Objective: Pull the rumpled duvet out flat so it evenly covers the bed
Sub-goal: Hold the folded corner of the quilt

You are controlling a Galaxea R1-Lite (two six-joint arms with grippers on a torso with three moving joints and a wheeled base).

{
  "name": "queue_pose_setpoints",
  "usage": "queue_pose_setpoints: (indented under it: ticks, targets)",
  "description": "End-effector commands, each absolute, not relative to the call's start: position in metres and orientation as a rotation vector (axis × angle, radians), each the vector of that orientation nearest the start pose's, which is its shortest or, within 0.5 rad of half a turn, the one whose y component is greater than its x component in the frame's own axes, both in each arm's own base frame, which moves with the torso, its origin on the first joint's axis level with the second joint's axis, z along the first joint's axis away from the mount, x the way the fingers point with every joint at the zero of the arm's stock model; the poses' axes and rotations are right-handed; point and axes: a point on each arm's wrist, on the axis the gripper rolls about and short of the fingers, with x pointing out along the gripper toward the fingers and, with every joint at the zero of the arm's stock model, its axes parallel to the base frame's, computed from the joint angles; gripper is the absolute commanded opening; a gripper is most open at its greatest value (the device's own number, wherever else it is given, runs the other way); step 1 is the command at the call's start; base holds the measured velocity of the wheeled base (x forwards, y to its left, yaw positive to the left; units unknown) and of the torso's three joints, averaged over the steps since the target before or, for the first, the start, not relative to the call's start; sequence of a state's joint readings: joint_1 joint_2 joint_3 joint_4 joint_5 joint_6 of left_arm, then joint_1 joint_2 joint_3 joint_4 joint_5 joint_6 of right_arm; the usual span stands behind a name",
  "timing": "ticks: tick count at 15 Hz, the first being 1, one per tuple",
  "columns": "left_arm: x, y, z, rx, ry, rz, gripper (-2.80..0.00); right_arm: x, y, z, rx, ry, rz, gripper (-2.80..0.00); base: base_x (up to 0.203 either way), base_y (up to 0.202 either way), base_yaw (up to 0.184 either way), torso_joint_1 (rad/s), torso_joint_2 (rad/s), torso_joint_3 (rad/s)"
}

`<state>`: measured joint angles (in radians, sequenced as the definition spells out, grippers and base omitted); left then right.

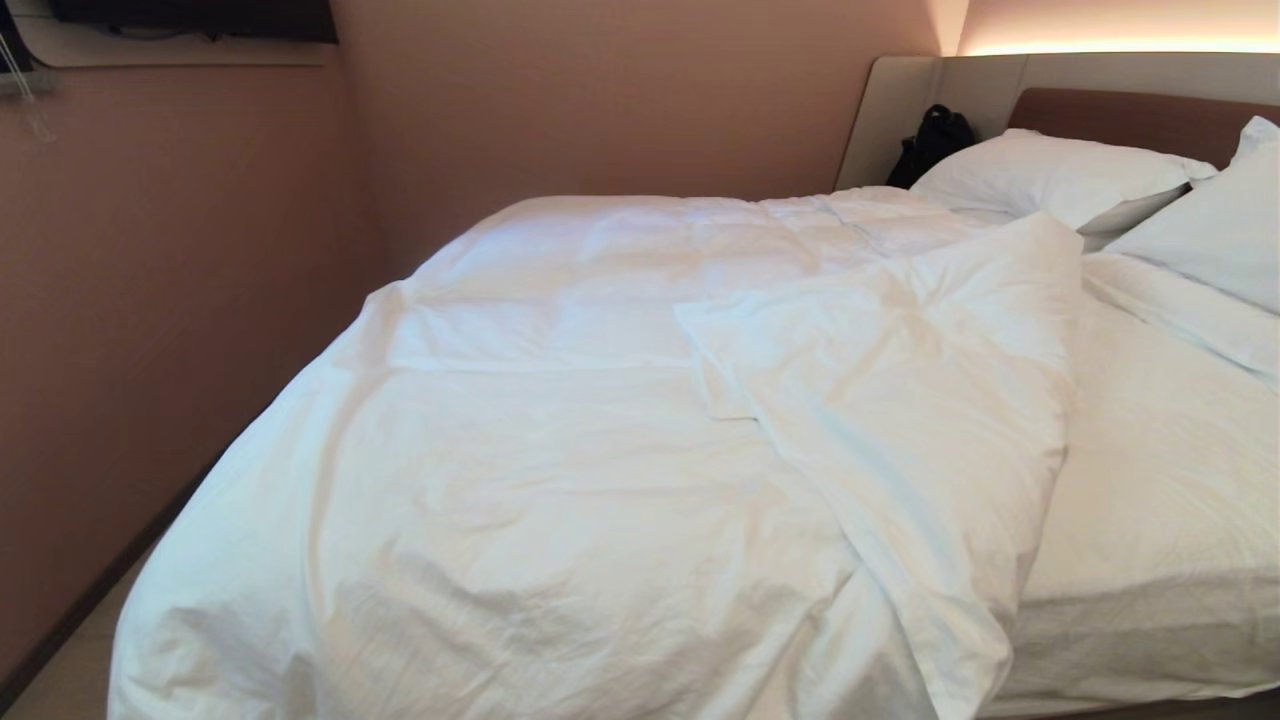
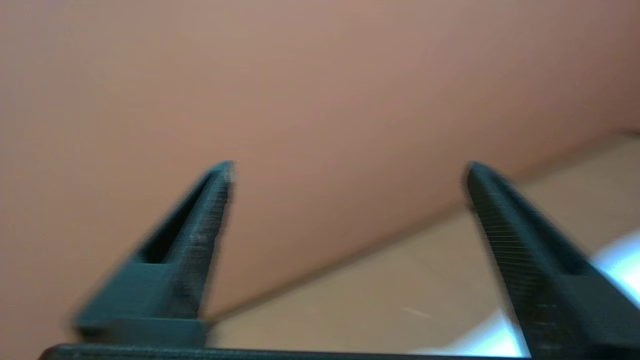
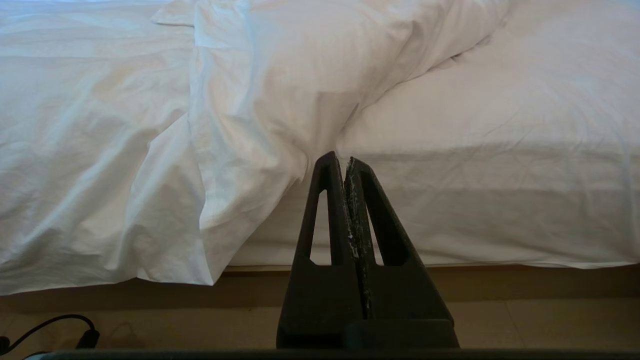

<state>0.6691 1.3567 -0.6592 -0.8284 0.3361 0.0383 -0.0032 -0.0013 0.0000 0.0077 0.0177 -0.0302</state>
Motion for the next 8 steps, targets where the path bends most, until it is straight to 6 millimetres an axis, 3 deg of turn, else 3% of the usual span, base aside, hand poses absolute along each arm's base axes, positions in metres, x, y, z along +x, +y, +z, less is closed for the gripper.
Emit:
queue_pose_setpoints:
  ticks: [1,4,8]
  targets:
    - [0.134,0.096,0.267,-0.067,-0.024,0.815,-2.80,-0.023,0.000,0.075,-0.031,0.007,0.015,-2.80,0.000,0.000,0.000,0.000,0.00,0.000]
    - [0.109,0.066,0.274,-0.210,0.100,0.478,-2.80,-0.023,0.000,0.075,-0.030,0.007,0.015,-2.80,0.000,0.000,0.000,0.000,0.00,0.000]
    - [0.096,0.053,0.267,-0.295,0.159,0.322,-2.80,-0.023,0.000,0.075,-0.029,0.007,0.015,-2.80,0.000,0.000,0.000,0.000,0.00,0.000]
